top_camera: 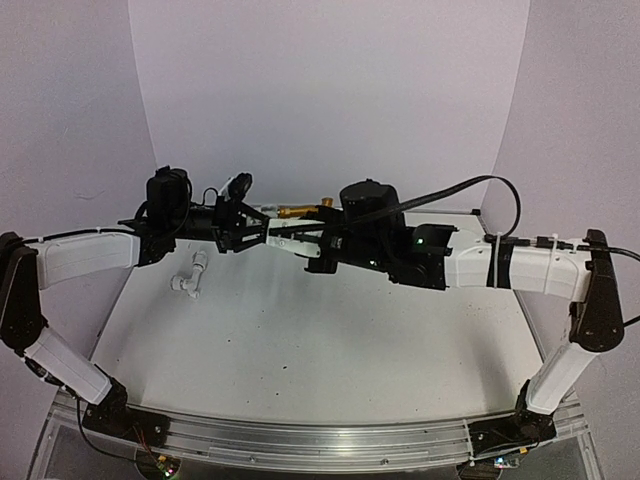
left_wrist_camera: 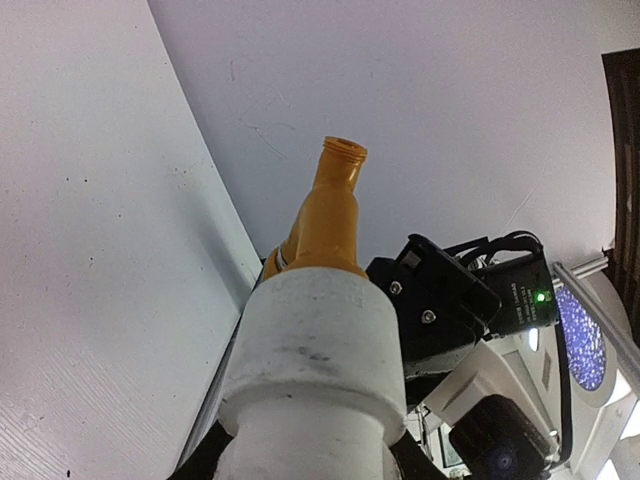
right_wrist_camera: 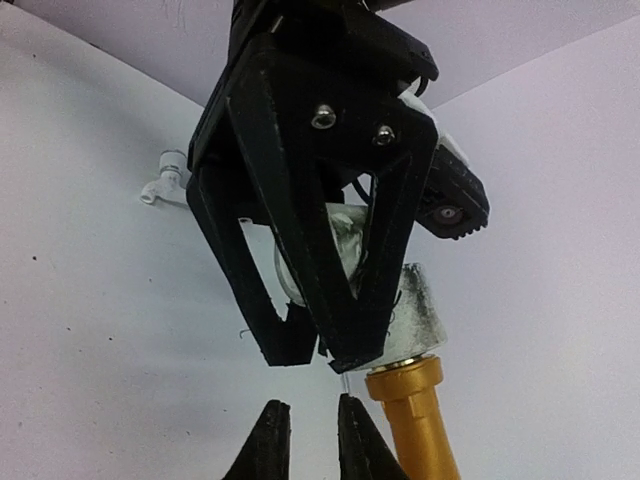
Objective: Install the water faucets
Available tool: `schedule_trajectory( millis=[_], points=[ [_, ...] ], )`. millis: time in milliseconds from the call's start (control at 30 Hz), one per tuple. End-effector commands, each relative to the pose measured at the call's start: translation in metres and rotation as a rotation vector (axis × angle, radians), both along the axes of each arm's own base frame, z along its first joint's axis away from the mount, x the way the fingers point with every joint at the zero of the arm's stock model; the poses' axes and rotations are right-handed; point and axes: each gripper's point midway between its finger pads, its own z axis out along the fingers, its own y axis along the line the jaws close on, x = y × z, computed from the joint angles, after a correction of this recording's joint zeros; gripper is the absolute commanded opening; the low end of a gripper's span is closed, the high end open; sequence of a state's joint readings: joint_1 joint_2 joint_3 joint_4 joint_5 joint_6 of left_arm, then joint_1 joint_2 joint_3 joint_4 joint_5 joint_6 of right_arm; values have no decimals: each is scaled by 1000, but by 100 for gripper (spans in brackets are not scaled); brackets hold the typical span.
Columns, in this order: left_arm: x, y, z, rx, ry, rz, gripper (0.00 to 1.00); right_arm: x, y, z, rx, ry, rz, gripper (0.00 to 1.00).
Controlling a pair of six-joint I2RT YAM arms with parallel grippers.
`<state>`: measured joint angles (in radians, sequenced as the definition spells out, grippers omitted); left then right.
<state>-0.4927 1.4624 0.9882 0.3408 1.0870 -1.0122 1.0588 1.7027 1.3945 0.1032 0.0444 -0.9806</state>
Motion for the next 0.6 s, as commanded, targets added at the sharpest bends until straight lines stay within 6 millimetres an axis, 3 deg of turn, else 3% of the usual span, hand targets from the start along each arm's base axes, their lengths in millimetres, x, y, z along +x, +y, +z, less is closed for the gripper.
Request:
schedule_trajectory(
  millis=[0,67,100,133,233,333,400,500,567],
  points=[
    [-18,8,40,-72,-435,5,0,-22,3,23,155,275,66,11],
    [-11,13,44,-55,-577,79,0,-44,6,37,275,525,181,5],
    [-9,14,45,-50,-605,98,0,-43,4,41,308,583,179,5],
    [-2,15,47,-39,-608,138,0,-58,5,51,352,728,266,9],
    [17,11,53,-50,-347,85,0,-76,-4,62,374,822,338,51],
    [13,1,50,-60,-88,-77,0,-71,-24,63,333,628,298,79],
    [10,2,47,-54,-6,-70,0,-65,-42,47,217,389,274,92],
    [3,7,50,-56,25,-65,0,-36,-58,27,50,87,165,97],
    [-3,7,49,-53,59,-87,0,-18,-62,31,-15,-89,106,98]
  ],
)
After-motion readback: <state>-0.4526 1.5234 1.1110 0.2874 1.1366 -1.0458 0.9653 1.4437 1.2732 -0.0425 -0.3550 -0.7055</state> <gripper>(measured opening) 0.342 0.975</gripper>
